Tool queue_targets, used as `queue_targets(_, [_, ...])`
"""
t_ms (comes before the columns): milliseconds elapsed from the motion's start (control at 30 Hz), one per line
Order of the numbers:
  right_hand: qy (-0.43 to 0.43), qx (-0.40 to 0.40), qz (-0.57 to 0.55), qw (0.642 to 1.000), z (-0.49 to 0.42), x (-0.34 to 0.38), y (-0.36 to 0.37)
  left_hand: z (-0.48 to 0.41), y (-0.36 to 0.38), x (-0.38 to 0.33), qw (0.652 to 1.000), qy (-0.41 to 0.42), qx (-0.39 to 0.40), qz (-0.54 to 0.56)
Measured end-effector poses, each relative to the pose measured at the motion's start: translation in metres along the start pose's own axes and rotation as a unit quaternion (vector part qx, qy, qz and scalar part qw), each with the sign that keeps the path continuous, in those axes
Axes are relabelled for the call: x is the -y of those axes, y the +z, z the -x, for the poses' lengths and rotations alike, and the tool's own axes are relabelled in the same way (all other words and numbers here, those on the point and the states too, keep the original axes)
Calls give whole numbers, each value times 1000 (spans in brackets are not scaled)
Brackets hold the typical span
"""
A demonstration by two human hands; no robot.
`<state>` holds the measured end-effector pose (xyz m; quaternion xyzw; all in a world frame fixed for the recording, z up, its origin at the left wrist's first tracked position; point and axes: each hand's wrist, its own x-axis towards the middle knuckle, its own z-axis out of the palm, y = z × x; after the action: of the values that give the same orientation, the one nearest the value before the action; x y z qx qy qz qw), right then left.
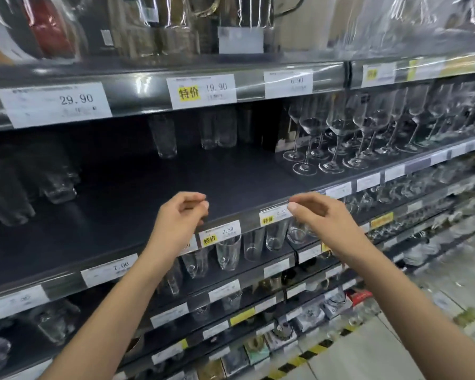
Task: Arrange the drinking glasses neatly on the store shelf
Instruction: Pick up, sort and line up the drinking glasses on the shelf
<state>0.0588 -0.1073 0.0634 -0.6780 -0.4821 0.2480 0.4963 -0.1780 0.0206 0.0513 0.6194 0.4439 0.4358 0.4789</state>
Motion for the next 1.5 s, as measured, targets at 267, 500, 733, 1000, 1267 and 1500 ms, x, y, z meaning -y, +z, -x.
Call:
queue_targets(267, [35,68,50,996,-129,-18,17,-104,23,24,996,-51,-53,-49])
queue_targets(500, [53,130,72,988,-221,-40,48,-185,18,55,981,-50,-160,-96])
queue_targets(733, [51,31,-46,997,-303,-59,91,-238,17,75,965,38,-197,-169])
queue_targets(1000, [10,-35,-24,999,-375,-64,121,-297,1,83,956,42,-279,-83])
queue_targets(1267, [-6,-40,-9,999,-406,-54,141,-339,-6,90,960,36,-274,-50])
queue_targets(1500, [-19,-38,-14,999,-418,-51,154,-367,-8,96,967,34,-252,-18])
